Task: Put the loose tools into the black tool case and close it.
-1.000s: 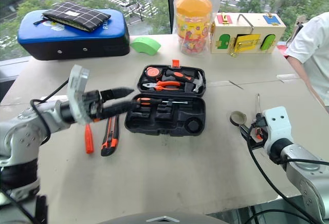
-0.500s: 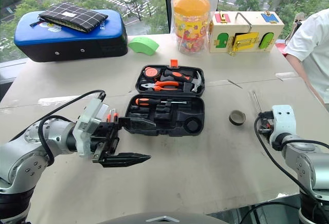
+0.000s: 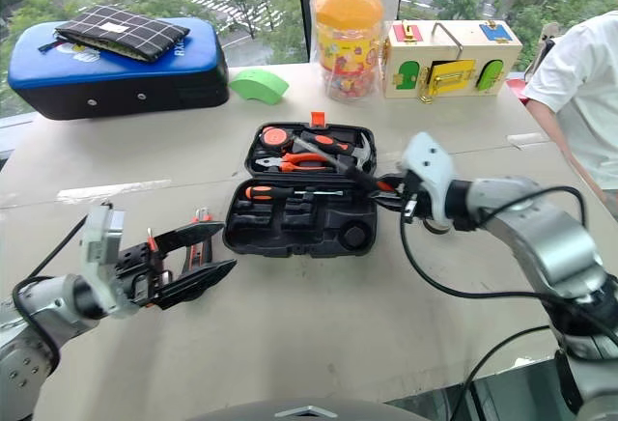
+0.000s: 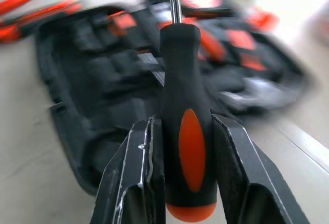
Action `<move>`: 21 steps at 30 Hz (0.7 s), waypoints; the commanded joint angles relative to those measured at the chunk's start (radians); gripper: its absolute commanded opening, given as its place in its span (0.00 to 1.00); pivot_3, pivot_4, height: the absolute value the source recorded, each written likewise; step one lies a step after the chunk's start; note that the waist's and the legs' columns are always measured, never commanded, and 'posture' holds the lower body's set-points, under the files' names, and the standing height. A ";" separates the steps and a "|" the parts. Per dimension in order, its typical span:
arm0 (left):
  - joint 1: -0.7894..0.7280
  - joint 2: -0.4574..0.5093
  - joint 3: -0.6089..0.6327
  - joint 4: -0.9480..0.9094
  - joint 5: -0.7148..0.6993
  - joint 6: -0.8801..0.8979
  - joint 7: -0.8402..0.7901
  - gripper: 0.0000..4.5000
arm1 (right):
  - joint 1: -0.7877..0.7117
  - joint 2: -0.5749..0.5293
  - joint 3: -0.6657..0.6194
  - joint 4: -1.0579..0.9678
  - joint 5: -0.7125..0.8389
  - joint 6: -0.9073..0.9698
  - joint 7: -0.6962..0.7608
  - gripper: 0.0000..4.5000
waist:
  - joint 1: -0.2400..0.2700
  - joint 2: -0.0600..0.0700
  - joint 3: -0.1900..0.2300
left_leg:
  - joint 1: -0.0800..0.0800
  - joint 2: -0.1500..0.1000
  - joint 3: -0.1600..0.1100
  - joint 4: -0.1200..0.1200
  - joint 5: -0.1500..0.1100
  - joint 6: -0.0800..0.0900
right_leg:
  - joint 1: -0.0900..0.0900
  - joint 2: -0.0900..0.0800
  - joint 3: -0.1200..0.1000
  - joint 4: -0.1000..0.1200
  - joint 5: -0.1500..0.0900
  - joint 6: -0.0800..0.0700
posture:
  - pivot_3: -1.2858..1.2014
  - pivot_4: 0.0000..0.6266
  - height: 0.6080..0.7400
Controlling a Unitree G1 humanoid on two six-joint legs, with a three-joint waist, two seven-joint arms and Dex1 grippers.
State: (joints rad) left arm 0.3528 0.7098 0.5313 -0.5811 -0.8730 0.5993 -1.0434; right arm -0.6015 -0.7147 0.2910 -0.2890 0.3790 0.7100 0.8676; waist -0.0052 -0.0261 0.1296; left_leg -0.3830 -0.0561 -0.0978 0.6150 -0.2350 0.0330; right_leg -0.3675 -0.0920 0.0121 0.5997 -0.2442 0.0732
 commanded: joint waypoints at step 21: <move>0.214 0.110 0.262 -0.111 -0.169 -0.031 0.147 1.00 | -0.355 0.264 0.225 0.822 -0.373 -0.511 0.442 0.16 | 0.003 0.002 0.001 | 0.003 0.000 0.002 -0.001 -0.003 -0.008 | -0.002 0.005 0.003 0.004 0.001 -0.002 | 0.52 0.24 1.00</move>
State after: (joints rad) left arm 0.6007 0.8013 0.8353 -0.7622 -1.1106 0.6067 -0.8507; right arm -0.9573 -0.4492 0.5341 0.5725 0.0050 0.1603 1.2719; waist -0.0018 -0.0245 0.1307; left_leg -0.3801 -0.0559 -0.0955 0.6135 -0.2377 0.0251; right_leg -0.3694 -0.0865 0.0153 0.6043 -0.2435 0.0717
